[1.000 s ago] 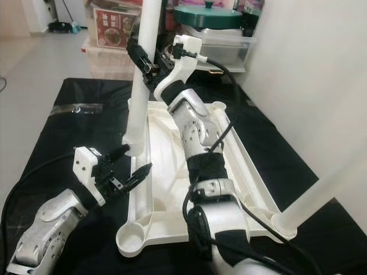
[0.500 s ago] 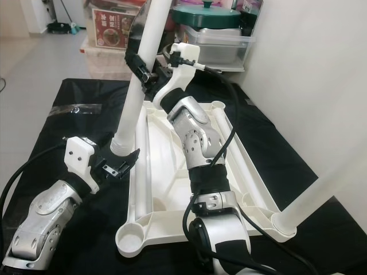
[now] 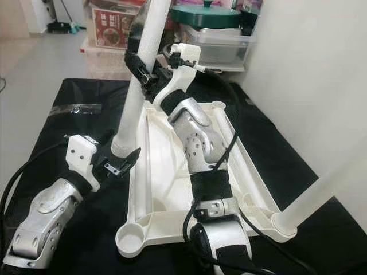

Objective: Building children table

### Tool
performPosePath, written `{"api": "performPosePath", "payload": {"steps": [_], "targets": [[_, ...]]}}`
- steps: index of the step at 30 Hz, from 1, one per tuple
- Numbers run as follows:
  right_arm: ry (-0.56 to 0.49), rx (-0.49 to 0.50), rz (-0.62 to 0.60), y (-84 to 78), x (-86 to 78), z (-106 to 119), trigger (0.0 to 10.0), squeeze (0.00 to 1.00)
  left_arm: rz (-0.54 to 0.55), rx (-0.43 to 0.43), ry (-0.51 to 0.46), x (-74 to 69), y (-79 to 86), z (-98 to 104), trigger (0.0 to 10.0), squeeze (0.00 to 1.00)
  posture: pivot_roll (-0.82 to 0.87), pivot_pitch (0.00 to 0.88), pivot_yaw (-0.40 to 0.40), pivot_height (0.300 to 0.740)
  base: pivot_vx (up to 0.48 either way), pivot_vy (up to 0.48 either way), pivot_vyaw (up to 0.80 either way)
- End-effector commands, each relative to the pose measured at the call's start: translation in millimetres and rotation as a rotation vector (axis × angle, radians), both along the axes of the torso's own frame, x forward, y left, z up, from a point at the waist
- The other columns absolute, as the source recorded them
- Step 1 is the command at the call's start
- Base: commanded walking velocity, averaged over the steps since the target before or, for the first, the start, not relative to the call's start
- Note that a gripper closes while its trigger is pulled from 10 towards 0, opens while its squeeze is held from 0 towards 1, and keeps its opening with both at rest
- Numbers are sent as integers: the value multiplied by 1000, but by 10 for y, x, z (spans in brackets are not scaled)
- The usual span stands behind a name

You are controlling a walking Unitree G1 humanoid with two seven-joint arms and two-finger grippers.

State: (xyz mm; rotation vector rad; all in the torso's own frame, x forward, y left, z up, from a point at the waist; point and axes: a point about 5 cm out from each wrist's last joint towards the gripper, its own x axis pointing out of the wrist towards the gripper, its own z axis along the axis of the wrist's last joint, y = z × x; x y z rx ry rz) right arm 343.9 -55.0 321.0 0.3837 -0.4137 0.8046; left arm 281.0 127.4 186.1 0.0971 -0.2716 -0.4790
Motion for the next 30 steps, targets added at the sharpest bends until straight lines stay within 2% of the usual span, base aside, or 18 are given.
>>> {"api": "performPosePath", "payload": {"steps": [1,3,4,10,17,18,20,21,30], "targets": [[-38,2,55,50,-95,45,0,0,-1,26,28,18,-3,-54,10000,0,91,0,-99,740,0,0,0],[-39,2,57,53,-101,47,0,0,-1,27,29,19,-3,-55,10000,0,91,0,-99,740,0,0,0],[-69,-16,97,114,-186,54,0,0,9,35,38,49,14,-80,10000,0,87,0,-94,740,0,0,0],[-108,-56,193,223,-354,22,0,0,9,40,42,70,-3,-102,10000,0,86,0,-93,740,0,0,0],[-103,-63,216,249,-398,-3,0,0,11,40,53,88,-1,-133,10000,0,83,0,-93,740,0,0,0],[-103,-66,220,254,-407,-9,0,0,11,44,57,91,0,-143,8706,0,83,0,-93,740,0,0,0],[-103,-68,223,256,-412,-12,0,0,11,47,59,93,0,-150,8706,0,83,0,-93,740,0,0,0],[-102,-70,224,258,-416,-20,0,0,-9,48,54,78,-12,-157,0,0,83,0,-93,740,0,0,0],[-89,-67,216,251,-419,-41,0,0,-17,53,52,64,-26,-181,0,0,83,0,-90,740,0,0,0]]}}
